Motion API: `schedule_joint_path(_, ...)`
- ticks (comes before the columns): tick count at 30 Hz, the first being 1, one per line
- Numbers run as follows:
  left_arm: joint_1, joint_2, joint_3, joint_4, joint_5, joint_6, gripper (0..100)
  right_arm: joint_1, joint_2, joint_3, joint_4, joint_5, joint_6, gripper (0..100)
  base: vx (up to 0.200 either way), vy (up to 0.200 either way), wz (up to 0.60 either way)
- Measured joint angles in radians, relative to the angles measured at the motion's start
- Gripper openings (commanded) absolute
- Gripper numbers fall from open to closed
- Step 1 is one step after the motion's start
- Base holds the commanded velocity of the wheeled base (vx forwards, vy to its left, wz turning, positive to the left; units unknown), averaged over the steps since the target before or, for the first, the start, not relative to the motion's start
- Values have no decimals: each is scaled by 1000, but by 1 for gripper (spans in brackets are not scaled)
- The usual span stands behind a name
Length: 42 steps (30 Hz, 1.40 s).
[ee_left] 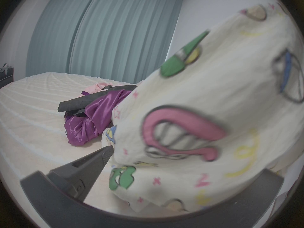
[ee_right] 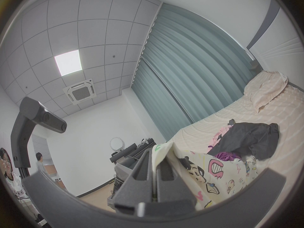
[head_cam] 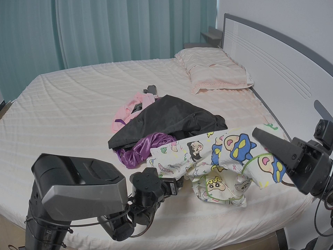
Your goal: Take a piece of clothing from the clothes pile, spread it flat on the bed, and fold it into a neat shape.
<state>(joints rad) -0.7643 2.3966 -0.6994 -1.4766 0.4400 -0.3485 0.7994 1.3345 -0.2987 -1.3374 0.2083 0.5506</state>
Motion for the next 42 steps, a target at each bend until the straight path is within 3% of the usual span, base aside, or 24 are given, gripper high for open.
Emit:
schedule_joint_path(6, 26, 62, -57, -11, 2, -16, 100, -34, -14, -69, 39, 2, 1, 0, 0, 0, 0)
schedule_joint_path(14, 37, 117, -71, -15, 3, -28, 100, -157, 1, -136, 94, 54, 10, 0, 0, 0, 0)
schedule_joint_path(15, 37, 120, -66, -16, 3, -28, 0, -168, 5, -137, 96, 56, 11, 0, 0, 0, 0)
schedule_joint_path(30, 66, 55, 137, -76, -7, -99, 0, -310, 88, -103, 94, 56, 11, 0, 0, 0, 0)
schedule_joint_path(42, 139, -284, 235, -76, 32, -31, 0, -407, 190, -187, 85, 0, -9, 0, 0, 0, 0)
